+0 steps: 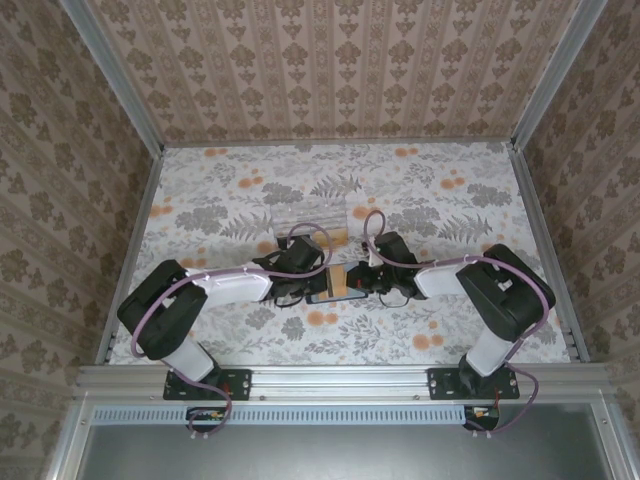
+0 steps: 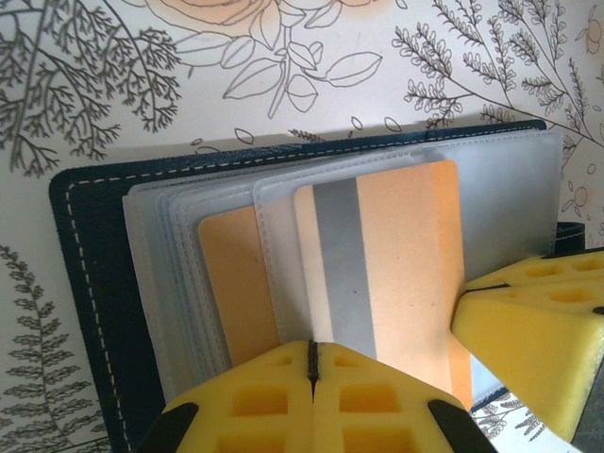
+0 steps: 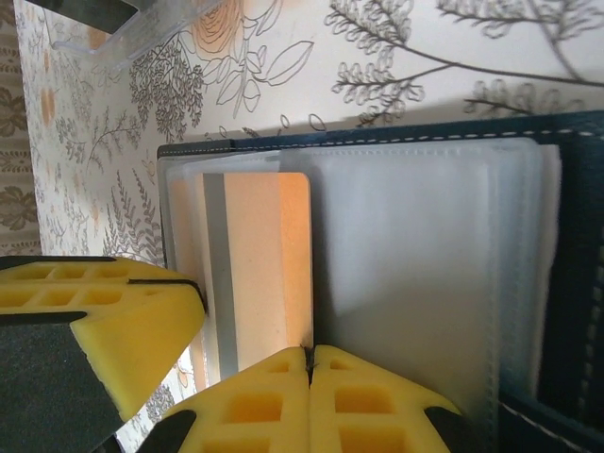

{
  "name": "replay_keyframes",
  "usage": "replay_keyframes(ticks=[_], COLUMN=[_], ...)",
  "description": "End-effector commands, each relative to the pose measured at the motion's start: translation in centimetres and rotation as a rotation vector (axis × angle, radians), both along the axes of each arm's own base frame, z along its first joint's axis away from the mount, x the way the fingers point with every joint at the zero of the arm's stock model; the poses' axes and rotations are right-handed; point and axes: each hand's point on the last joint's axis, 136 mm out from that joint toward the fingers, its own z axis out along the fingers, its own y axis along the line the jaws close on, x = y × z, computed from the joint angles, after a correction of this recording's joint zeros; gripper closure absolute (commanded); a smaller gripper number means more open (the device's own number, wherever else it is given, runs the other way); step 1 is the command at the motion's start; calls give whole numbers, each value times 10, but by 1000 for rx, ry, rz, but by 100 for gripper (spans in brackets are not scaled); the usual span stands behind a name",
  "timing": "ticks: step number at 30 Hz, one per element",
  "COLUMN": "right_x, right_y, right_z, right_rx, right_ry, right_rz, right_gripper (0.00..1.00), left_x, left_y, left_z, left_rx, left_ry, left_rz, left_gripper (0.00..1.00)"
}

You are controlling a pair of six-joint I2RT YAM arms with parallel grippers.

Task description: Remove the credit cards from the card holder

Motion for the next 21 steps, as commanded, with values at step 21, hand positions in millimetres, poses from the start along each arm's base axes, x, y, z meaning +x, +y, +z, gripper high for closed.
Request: replay_keyframes(ticks=[21], right_x=[-11], right_y=[-69], right_z=[16], right_rx=[-37], right_ry=[-16], right_rz=[-86], right_gripper=[100], left_x=[-16], left_y=[15], left_z=[-15], left_rx=[62], left_ry=[59], left_rz=[-23], left_gripper=[100])
